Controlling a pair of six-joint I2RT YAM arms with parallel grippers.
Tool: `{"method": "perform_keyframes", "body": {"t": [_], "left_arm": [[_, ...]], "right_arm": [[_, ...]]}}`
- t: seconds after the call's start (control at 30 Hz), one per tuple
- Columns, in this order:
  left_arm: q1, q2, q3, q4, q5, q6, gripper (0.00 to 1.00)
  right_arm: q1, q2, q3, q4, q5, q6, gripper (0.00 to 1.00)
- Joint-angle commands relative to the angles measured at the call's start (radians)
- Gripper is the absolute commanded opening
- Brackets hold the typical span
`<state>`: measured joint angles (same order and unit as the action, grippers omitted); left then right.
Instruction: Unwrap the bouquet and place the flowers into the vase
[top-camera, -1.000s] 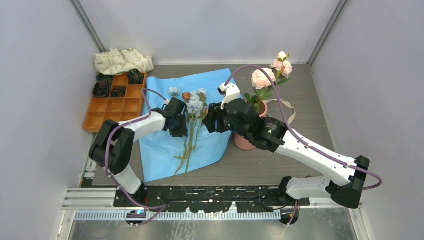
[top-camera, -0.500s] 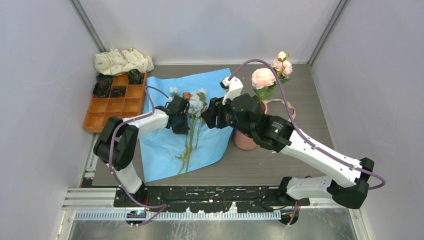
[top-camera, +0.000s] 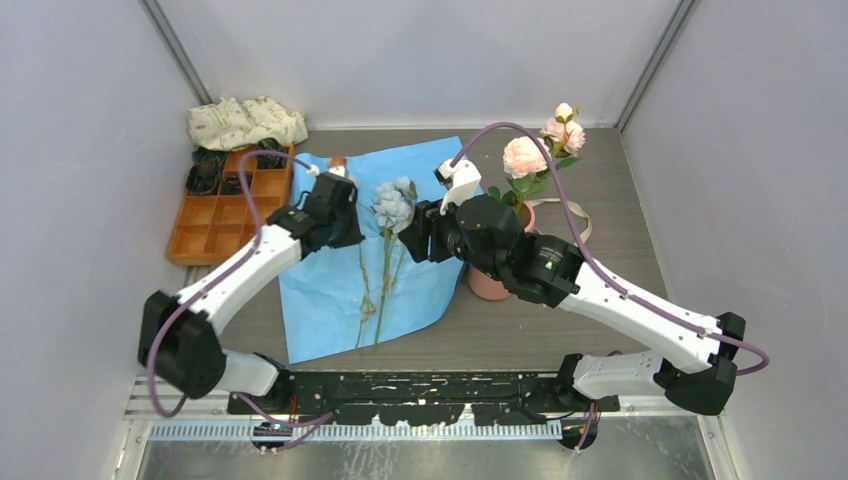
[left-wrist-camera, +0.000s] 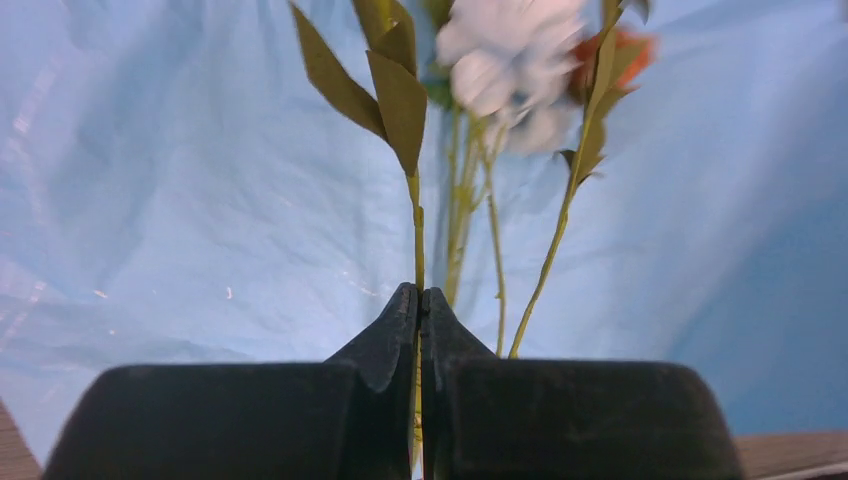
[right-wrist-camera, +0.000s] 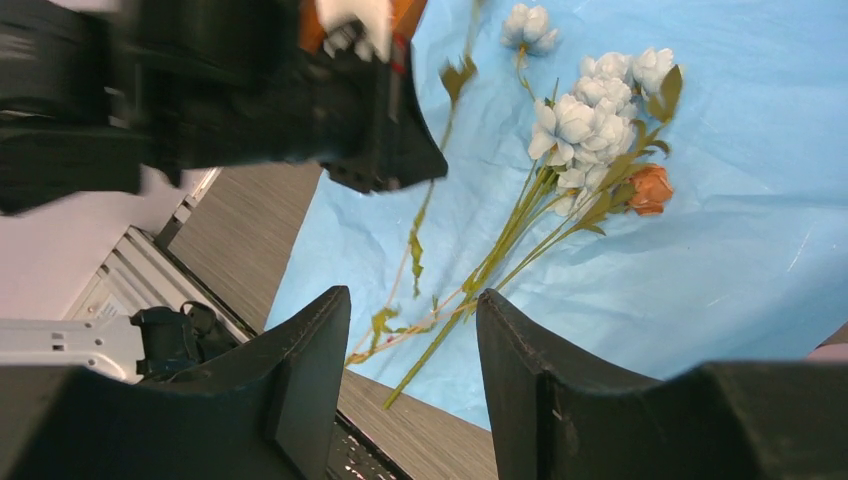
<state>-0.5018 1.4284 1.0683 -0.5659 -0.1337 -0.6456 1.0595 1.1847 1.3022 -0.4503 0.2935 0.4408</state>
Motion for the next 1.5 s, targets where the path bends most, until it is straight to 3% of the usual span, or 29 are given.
{"method": "perform_keyframes", "body": {"t": [0.0,0.27,0.53,0.77,1.1,1.47], "left_arm": [[-0.001,-0.149,0.122,-0.093,-0.069,0.042,0.00],[-0.001,-0.255,0.194,-0.148,-0.080,0.059,0.00],[-0.001,-0.292,0.168,-0.146,-0.066,0.047,0.00],[-0.001,-0.252,0.060,-0.051,0.009,0.015,0.00],[-0.002,-0.200,-0.016,0.022,0.061,-0.002,0.00],[-0.001,-0.208,0.039,-0.004,0.082,0.012,0.01]], "right_arm": [[0.013,0.015,-0.001,0.030,0.007,0.006,0.55],[0.014,0.113,-0.009,-0.007,-0.077,0.079,0.60],[0.014,0.163,-0.107,0.108,-0.253,0.212,0.69],[0.014,0.164,-0.214,0.202,-0.353,0.304,0.76],[0.003,0.340,-0.208,0.297,-0.480,0.360,0.80],[-0.023,0.457,-0.205,0.359,-0.489,0.391,0.81]]}}
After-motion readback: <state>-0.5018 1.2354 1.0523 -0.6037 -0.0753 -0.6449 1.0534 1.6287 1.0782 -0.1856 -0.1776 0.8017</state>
